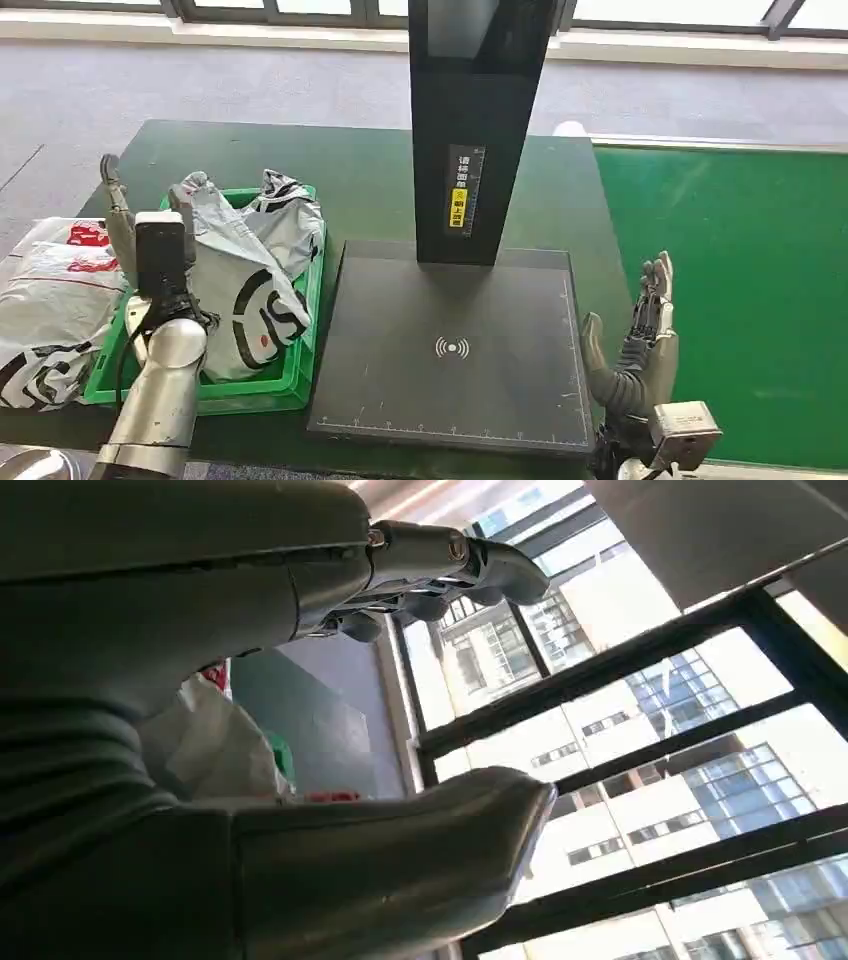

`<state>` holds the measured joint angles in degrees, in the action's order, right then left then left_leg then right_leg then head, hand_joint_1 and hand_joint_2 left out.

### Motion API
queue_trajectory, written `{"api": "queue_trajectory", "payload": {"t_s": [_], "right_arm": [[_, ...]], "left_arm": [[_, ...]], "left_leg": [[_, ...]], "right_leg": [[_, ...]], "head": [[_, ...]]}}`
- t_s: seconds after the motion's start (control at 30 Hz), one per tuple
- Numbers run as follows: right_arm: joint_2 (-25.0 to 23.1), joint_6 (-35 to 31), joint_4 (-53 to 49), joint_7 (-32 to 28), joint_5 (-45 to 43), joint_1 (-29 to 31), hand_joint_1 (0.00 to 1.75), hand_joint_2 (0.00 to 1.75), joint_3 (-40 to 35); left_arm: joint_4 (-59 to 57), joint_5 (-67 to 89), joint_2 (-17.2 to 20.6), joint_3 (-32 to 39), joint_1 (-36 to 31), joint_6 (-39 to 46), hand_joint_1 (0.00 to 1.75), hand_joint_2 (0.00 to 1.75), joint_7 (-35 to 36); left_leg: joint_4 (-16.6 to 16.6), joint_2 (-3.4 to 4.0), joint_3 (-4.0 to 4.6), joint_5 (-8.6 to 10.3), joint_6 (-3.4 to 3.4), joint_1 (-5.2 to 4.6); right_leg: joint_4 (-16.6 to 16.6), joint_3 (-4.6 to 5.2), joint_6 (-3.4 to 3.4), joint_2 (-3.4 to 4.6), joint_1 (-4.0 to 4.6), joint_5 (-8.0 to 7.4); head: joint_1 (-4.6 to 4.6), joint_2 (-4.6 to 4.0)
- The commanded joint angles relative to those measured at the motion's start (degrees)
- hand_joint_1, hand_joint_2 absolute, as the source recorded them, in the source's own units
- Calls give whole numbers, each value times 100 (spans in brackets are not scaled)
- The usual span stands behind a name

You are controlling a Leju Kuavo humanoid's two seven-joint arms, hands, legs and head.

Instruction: Moved the parcel from conveyor to table for the left to box.

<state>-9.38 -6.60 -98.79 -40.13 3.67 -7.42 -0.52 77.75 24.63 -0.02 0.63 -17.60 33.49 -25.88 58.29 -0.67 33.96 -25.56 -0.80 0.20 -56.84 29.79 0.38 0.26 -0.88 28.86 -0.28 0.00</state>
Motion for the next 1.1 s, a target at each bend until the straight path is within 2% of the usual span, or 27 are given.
{"api": "queue_trajectory", "payload": {"t_s": [0.03,0.23,0.33,0.43,0.87,0.9,0.93,0.97,1.0,1.07,1.1], "right_arm": [[179,-123,-102,13,107,-20,0,175,-309],[115,-132,-78,13,169,26,0,175,-292],[107,-135,-19,13,190,95,0,175,-295],[159,-252,-67,13,195,112,0,175,-268],[159,-252,-67,13,195,112,0,175,-268],[212,-278,-151,13,202,44,0,175,-290],[239,-411,-206,13,278,-60,0,175,-277],[235,-461,-246,13,296,-133,0,175,-237],[270,-411,-356,13,263,-190,0,0,-247],[346,-213,-418,13,305,-215,0,0,-293],[349,-134,-389,13,280,-179,0,0,-297]], "left_arm": [[851,-230,-374,16,352,144,0,0,-206],[437,-58,-672,-214,248,520,0,0,-46],[279,16,-694,-308,188,605,0,0,-20],[679,-967,-698,-577,308,69,0,0,-426],[679,-967,-698,-577,308,69,0,0,-426],[903,-1351,-676,-666,416,-279,0,0,-513],[1217,-2145,-590,-883,685,-1312,0,0,-642],[1407,-2311,-599,-920,911,-1622,0,0,-702],[1577,-2411,-562,-1026,1126,-1944,0,0,-808],[1981,-3014,-538,-1155,1648,-3220,0,0,-1162],[2147,-3035,-524,-1234,1844,-3595,0,0,-1191]], "left_leg": [[-3,2,-2,0,1,-1],[-13,-5,-9,5,1,-1],[-12,-10,-11,6,0,-1],[-12,-4,-8,7,1,-2],[-10,4,-10,3,-1,-3],[-12,7,-12,4,-1,-1],[-18,9,-14,6,-1,-3],[-20,10,-16,7,-1,-2],[-25,13,-20,3,0,-3],[-25,20,-27,-4,1,-7],[-22,17,-26,-5,2,-4]], "right_leg": [[5,-3,-1,-1,0,0],[17,-14,-3,-14,0,-3],[18,-14,-4,-16,0,-4],[16,-12,-3,-10,0,-6],[13,-12,-3,-1,-1,-5],[16,-13,-4,1,1,-7],[20,-13,-5,1,-1,-9],[23,-16,-6,1,0,-10],[29,-20,-6,2,-1,-8],[29,-24,-3,12,-5,-3],[28,-25,-3,10,-2,-2]], "head": [[0,0],[0,-2],[0,-2],[0,-2],[0,0],[0,0],[0,0],[0,0],[0,0],[0,0],[0,0]]}}
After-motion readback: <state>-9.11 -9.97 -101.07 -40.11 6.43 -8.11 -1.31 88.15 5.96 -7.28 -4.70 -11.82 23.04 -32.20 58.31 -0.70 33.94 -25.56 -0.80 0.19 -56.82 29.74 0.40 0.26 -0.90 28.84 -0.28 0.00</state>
